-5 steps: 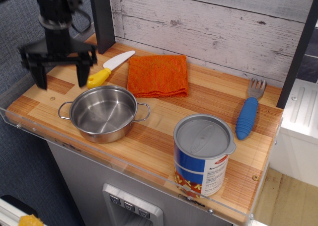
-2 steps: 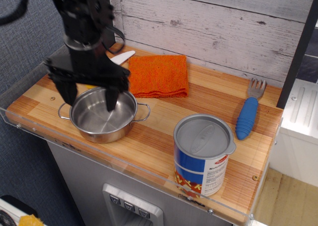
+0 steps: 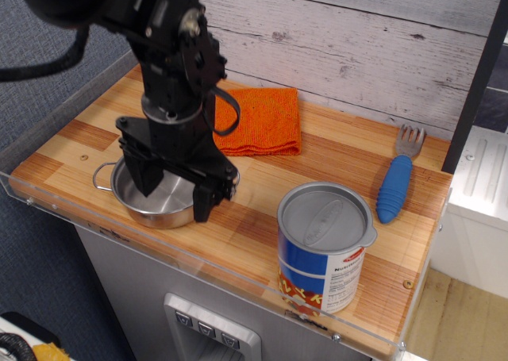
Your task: Place the pot on top of the orange towel
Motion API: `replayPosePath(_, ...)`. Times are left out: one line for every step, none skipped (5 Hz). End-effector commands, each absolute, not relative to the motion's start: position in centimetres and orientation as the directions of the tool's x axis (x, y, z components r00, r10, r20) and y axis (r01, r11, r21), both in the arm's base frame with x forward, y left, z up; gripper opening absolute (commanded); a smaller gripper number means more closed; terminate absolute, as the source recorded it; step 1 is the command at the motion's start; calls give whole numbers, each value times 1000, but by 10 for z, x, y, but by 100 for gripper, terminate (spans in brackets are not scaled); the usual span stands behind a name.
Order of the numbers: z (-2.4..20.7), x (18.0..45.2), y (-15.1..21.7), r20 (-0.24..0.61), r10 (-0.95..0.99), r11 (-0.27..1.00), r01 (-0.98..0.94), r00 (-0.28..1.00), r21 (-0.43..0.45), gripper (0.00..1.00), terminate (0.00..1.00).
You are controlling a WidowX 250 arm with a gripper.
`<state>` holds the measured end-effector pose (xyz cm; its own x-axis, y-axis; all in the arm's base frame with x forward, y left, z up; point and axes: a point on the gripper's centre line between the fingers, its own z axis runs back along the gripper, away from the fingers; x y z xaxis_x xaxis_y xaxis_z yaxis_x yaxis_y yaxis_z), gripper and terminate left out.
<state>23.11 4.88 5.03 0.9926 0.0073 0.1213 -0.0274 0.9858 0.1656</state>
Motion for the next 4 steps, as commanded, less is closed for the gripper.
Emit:
replayPosePath(34,241,57,120,-176,963,145,977,228,100,0)
replayPosePath(25,247,59,148,-256,952,222,955,209,100,0)
replayPosePath(19,247,61,139,-292,946,265,946,187,100,0)
replayPosePath(20,245,64,154,-306,947,285,939,147,0,0)
